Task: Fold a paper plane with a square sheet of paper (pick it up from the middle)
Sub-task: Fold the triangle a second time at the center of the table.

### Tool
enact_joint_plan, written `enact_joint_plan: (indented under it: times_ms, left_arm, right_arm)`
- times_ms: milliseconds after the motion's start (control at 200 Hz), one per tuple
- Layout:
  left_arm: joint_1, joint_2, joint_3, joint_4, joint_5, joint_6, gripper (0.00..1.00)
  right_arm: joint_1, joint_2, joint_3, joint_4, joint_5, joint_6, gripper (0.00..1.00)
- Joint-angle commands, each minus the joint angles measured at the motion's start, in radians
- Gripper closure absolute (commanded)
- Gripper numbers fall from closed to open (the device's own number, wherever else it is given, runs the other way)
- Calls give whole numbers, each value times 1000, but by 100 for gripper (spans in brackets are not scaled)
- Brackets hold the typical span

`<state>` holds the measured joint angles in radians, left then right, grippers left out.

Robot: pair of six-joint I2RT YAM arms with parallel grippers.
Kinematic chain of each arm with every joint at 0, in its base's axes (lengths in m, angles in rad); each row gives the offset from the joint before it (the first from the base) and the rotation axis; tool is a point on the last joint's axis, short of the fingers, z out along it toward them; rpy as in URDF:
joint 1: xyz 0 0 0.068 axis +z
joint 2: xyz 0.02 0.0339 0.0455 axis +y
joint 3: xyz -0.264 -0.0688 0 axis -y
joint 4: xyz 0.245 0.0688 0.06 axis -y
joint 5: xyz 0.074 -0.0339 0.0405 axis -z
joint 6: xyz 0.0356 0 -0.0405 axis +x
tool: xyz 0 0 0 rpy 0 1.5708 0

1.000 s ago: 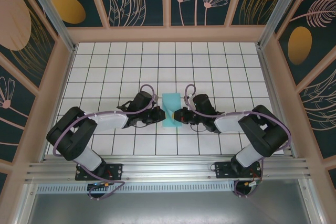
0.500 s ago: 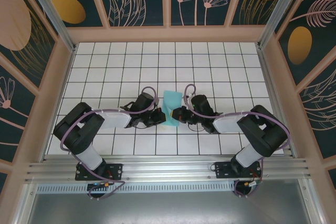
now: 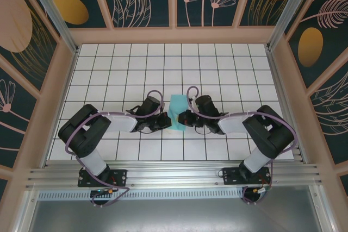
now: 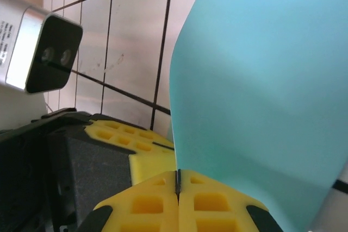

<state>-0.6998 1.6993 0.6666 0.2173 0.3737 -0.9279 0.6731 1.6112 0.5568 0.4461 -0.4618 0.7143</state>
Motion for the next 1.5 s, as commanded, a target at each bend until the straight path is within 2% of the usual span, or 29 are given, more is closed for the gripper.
enact_joint_plan:
  times_ms: [0,315,626,776,906,1496]
  left_arm:
    - [-4,51,-11,-65,-73,35,94]
    - [-4,50,2,-92,-81,51,94]
    - [-5,45,14,-96,-78,56,93]
    - [-4,48,21,-99,-76,57,93]
    - [-4,48,21,-105,-79,64,93]
    - [-4,51,20,-113,-76,72,93]
  right_arm:
    - [-34,20,34,-69,-50,-106,100]
    - [-98,60,105,-160,-175,-263,100]
    - [-120,38,175,-361,-313,-435,100]
    - [-120,46,189,-436,-264,-484,100]
    - [-175,68,206,-426,-265,-490,99]
    - [-204,153,259,-451,-287,-546,98]
